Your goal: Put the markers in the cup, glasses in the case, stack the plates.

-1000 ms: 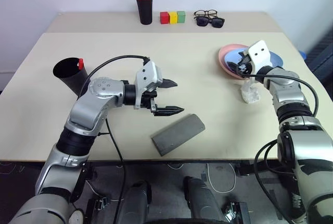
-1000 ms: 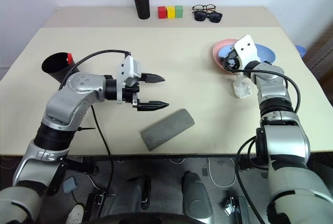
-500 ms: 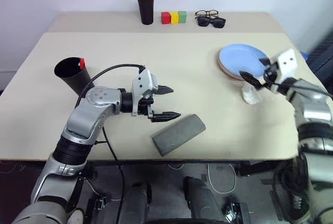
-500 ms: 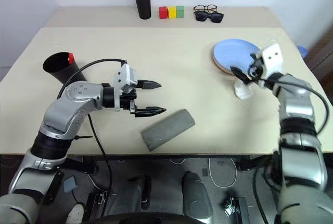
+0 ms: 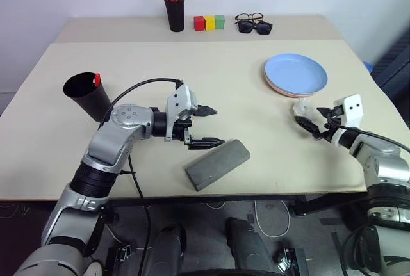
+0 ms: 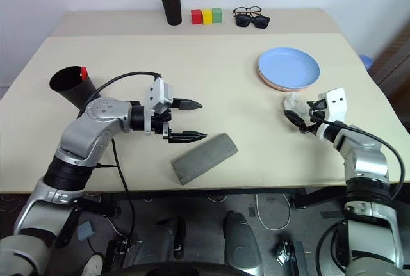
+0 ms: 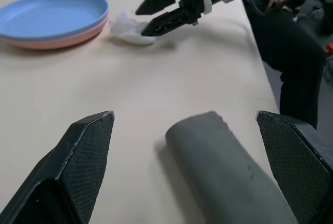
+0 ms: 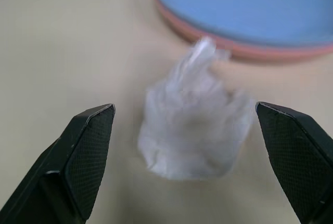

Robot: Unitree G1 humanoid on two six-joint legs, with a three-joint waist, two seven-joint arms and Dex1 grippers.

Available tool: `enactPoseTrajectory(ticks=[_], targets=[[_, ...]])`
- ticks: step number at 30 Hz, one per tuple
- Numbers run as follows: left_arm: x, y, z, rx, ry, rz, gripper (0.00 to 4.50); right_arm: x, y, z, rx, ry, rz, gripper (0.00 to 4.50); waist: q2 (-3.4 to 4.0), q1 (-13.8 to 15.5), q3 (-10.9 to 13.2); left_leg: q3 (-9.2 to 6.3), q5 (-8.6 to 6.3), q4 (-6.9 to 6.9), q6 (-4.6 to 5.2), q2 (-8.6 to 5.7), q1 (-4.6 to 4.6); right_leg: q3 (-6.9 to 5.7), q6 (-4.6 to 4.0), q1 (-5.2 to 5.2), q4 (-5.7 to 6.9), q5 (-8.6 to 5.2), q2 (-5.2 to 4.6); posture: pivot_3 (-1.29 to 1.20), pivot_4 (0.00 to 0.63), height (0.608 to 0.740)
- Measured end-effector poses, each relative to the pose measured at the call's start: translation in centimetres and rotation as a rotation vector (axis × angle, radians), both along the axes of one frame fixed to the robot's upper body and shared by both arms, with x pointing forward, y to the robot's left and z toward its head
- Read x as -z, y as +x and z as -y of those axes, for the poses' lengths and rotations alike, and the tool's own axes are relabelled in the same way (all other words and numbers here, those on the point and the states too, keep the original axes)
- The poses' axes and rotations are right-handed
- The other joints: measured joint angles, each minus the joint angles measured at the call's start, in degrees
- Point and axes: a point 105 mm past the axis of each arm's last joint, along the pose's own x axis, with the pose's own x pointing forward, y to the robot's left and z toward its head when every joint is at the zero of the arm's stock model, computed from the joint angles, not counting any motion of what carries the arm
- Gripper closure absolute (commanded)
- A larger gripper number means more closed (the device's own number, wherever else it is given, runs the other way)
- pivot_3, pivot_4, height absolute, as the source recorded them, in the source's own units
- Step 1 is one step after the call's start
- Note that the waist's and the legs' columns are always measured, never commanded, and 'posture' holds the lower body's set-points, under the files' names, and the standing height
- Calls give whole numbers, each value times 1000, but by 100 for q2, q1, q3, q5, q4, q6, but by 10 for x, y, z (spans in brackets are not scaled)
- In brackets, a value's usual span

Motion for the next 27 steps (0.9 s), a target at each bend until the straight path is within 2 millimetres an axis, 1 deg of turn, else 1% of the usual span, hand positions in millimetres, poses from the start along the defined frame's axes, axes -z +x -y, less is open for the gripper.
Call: enactPoseTrajectory(ticks=[2, 5, 6, 8, 9, 12, 13, 18, 20, 23, 27], targets=[[0, 0, -3, -10, 9, 3, 0, 9, 2, -1, 9, 21, -23, 92, 0, -1, 0, 0, 0, 0, 0, 0, 0, 0, 0, 0, 0, 0, 0, 0, 150, 740], [2, 0, -6, -22, 13, 2, 0, 9, 7, -1, 17, 26, -18, 92, 0, -14, 0, 0, 0, 0, 0, 0, 1, 0, 0, 0, 0, 0, 0, 0, 150, 740], [3, -1, -6, -25, 12, 1, 0, 10, 8, -1, 21, 29, -18, 324, 0, -16, 0, 0, 0, -2, 0, 0, 2, 0, 0, 0, 0, 0, 0, 0, 150, 740], [4, -2, -8, -33, 13, -4, 0, 10, 12, -1, 27, 24, -12, 872, 0, -12, 0, -1, 0, -2, 0, 1, 3, -1, 0, 0, 1, 0, 1, 0, 150, 740], [4, -2, -8, -36, 14, -2, 0, 10, 13, 0, 32, 19, -13, 1330, 0, -9, 0, -1, 0, -2, 0, 1, 2, -1, 0, 0, 1, 0, 1, 0, 150, 740], [1, -2, -10, -49, 8, 12, 0, 11, 15, -1, 34, 19, -6, 2952, 0, -6, 0, -1, 0, -2, 0, 1, 1, -1, 0, 2, -3, 0, 1, 0, 150, 740], [0, -2, -10, -53, 6, 14, 0, 9, 15, -1, 35, 14, 3, 3423, 0, -7, 0, -1, 0, -2, 0, 1, 1, -1, 0, 2, -2, 0, 1, 0, 150, 740], [1, -1, -11, -65, 3, 13, 0, 5, 18, 0, 44, -20, 31, 3423, 0, -9, 0, 0, 0, -2, 0, 1, 4, 0, 0, 3, -2, 0, 1, 0, 150, 740], [1, -1, -11, -72, 4, 8, 0, -1, 22, -1, 46, -30, 54, 3423, 0, -14, 0, 0, 0, -2, 0, 1, 3, 0, 0, 3, -3, 0, 1, 0, 150, 740], [1, 0, -11, -76, 0, 7, 0, -23, 33, -5, 39, -48, 137, 3423, 1, -22, 1, 0, 0, -4, 0, 1, 4, 0, 0, 2, -2, 0, 1, 0, 150, 740], [1, 1, -10, -90, -7, 10, 0, -64, 53, -12, 40, -70, 274, 3423, 2, -18, 1, -1, 0, -7, 0, 1, 4, -1, 0, 3, -6, 0, 1, 0, 150, 740]])
